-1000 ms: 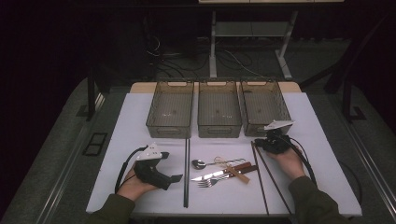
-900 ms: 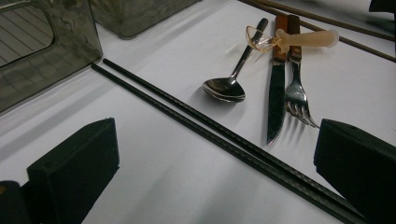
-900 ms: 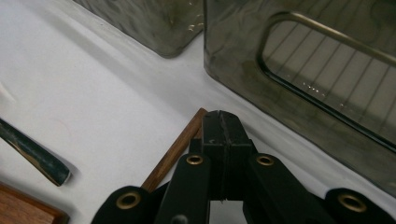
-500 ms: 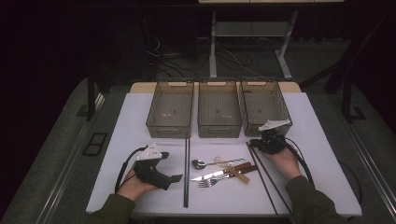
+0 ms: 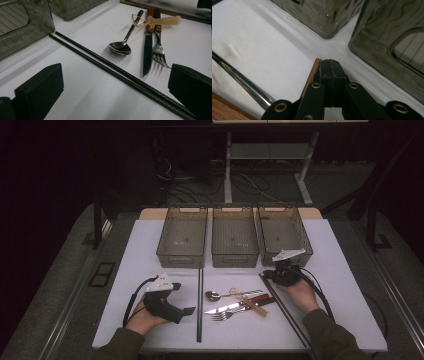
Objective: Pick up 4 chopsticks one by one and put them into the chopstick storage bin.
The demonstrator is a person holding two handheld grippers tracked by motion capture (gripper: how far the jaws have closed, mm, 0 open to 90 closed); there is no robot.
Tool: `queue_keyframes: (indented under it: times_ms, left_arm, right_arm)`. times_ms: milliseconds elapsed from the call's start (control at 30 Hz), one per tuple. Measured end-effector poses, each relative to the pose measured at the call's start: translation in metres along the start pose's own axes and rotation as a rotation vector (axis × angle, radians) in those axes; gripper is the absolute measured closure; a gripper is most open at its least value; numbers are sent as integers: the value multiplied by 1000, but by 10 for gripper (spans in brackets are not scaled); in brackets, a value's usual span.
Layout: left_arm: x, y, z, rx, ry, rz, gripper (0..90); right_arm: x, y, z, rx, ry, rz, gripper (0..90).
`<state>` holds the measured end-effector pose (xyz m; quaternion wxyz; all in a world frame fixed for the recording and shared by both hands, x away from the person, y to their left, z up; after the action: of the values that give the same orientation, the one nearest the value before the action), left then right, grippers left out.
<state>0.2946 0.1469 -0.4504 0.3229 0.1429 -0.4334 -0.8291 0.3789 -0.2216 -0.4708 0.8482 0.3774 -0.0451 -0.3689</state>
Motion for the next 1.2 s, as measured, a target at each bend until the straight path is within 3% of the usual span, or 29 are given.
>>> queue_keyframes:
  times_ms: [1200]
  left_arm:
    - [0,0,0,0,-4,-4,0]
  right_arm:
    - [-15,5,-8,-15,37,32,899]
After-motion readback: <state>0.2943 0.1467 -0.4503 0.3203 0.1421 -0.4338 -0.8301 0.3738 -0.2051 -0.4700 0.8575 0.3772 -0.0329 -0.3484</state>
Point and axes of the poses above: each handheld gripper's, and its own axes: z roughly backward along the jaws, y roughly out of its top, x roughly to its right, the point moved 3 cm from there along -z, roughly forward along the jaws, and after that the axes turned 11 degrees about y, right-handed, at the moved point
